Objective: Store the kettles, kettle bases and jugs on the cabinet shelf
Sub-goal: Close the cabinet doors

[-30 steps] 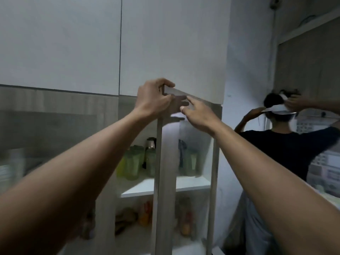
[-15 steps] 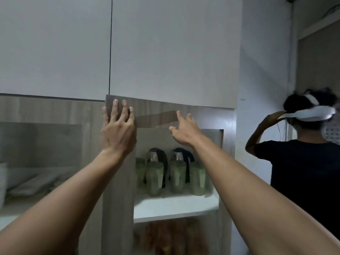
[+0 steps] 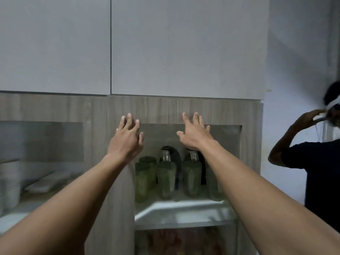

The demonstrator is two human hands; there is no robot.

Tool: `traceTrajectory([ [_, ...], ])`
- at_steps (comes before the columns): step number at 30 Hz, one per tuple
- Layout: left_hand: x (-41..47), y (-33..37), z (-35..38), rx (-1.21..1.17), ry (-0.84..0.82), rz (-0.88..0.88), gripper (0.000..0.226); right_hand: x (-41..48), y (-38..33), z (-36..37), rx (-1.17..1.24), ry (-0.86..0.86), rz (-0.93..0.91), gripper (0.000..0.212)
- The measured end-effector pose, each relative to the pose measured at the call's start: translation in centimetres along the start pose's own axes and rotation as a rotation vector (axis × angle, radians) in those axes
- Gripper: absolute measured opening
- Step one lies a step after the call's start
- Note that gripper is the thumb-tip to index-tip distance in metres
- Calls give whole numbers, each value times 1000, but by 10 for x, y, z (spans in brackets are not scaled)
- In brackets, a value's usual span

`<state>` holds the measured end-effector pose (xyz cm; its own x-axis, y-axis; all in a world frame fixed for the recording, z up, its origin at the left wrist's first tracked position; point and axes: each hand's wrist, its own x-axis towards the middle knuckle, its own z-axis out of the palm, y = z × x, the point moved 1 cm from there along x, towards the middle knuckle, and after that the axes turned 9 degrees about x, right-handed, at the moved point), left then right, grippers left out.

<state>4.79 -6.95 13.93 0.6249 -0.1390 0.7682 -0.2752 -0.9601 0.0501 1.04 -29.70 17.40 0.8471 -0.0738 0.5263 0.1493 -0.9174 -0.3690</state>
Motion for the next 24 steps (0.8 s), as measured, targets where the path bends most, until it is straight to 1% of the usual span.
traceTrajectory([
  [3, 8, -4, 6, 25, -42, -6, 57, 9, 5, 12, 4, 25, -23, 76],
  [11, 21, -4, 28, 74, -64, -32, 60, 26, 17, 32, -3, 113, -77, 73],
  [13, 21, -2, 33, 59, -41, -40, 60, 28, 17, 33, -6, 142, -92, 72],
  [18, 24, 8, 33, -56, 100, -93, 57, 31, 20, 36, -20, 213, -126, 72],
  [24, 27, 6, 45, 10, 85, -73, 64, 31, 32, 39, -34, 180, -140, 74],
])
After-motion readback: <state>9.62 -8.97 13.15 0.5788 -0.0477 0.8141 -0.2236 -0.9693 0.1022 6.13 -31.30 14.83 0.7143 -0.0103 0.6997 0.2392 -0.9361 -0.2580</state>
